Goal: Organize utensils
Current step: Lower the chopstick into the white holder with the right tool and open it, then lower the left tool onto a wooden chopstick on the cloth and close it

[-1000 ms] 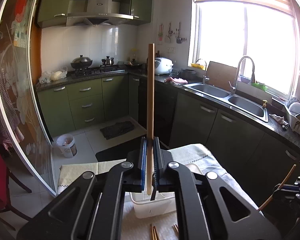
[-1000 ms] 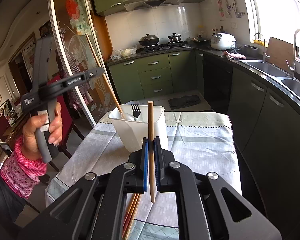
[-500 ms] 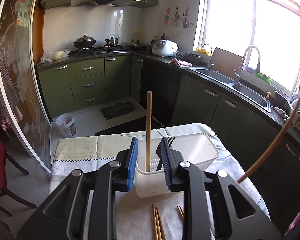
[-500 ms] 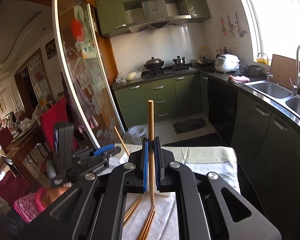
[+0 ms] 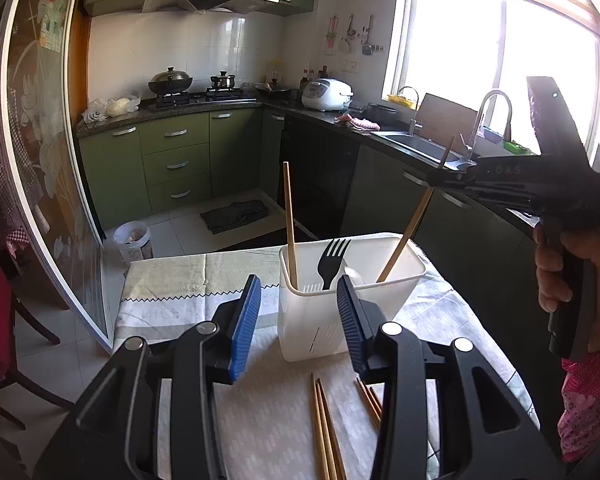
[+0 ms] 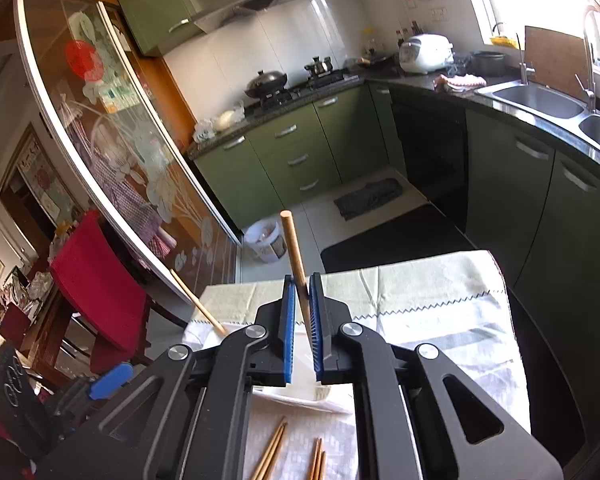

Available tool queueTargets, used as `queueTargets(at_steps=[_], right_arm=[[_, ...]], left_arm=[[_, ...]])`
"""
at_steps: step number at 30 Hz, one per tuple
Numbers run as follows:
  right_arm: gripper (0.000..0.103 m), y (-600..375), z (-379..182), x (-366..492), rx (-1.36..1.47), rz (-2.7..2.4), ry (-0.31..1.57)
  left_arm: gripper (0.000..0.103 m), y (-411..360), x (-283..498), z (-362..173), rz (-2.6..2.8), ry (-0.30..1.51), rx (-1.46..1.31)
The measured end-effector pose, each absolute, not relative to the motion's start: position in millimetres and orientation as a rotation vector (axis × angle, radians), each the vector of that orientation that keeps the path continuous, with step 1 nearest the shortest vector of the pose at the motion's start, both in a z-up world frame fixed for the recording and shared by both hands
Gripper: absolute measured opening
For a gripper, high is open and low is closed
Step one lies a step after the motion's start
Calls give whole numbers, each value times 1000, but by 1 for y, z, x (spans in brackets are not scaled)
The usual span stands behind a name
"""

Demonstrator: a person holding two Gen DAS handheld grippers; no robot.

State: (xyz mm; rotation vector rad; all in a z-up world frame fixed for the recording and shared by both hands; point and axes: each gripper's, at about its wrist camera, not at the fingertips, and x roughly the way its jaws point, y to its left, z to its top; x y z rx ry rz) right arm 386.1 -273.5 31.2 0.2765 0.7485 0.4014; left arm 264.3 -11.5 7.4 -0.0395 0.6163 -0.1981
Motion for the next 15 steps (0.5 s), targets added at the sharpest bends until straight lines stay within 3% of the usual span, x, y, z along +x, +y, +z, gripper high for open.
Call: queueTargets(at_steps=[5, 10, 15], right_arm=[[14, -273, 7, 384, 245, 410, 787], [22, -296, 17, 350, 266, 398, 704], [32, -331, 21, 292, 283, 420, 625]], left_arm=[[40, -17, 262, 4, -206, 642, -35], [50, -23, 261, -8, -216, 712, -35], [50, -29, 258, -44, -227, 845, -37]])
